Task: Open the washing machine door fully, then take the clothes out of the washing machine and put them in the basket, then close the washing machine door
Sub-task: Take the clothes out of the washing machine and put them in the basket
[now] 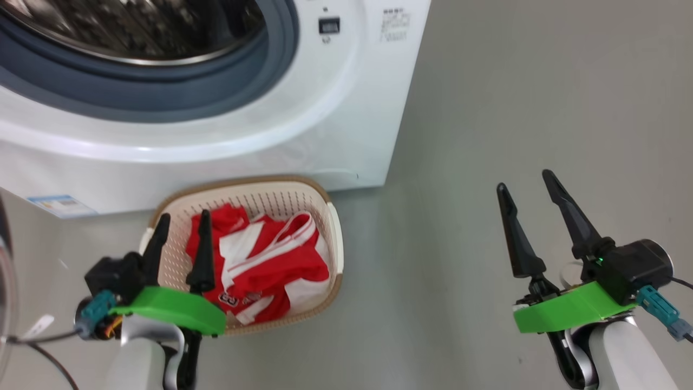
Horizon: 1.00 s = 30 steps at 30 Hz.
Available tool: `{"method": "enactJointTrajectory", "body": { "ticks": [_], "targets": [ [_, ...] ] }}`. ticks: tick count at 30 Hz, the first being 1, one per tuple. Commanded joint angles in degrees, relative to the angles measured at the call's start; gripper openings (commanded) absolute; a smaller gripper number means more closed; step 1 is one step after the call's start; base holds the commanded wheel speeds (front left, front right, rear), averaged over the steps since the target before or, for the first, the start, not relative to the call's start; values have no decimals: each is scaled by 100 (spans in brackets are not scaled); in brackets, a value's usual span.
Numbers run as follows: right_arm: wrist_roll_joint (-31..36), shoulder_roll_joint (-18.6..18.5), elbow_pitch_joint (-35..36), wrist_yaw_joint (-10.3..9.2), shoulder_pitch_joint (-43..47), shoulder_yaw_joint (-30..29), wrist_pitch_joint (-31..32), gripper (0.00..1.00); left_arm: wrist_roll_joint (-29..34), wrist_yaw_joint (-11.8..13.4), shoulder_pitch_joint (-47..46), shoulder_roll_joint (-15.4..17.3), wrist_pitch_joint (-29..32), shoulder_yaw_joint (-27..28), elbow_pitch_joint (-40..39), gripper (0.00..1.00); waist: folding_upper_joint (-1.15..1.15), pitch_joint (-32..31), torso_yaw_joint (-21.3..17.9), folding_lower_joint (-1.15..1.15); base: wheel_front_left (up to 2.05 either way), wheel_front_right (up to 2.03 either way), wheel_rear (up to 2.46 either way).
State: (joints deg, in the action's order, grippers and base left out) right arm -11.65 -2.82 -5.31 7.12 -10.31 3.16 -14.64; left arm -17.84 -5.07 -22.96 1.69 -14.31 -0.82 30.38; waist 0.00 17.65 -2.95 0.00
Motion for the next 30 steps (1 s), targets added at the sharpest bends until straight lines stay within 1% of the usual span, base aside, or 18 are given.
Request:
{"method": "enactJointTrajectory", "body": {
  "ticks": [1, 6, 12, 21, 30],
  "targets": [
    [56, -6, 127, 36, 51, 94, -36, 100, -20, 25, 105, 120, -69, 128, -208, 100, 0, -329, 114, 0, 0, 0, 0],
    [76, -6, 85, 36, 169, -73, -36, 100, -166, 66, 550, 120, -69, 3, -873, 100, 0, -664, 137, 0, 0, 0, 0],
    [148, -6, 136, 36, 301, -207, -36, 100, -121, 124, 986, 120, -69, -111, -1559, 100, 0, -935, 157, 0, 0, 0, 0],
    [163, -6, 244, 36, 579, -266, -36, 100, 73, 270, 1485, 120, -69, -22, -2136, 100, 0, -1295, 137, 0, 0, 0, 0],
    [121, -6, 343, 36, 1050, -297, -36, 100, 271, 318, 2051, 123, -69, 34, -2578, 100, 0, -1704, 105, 0, 0, 0, 0]
  ]
}}
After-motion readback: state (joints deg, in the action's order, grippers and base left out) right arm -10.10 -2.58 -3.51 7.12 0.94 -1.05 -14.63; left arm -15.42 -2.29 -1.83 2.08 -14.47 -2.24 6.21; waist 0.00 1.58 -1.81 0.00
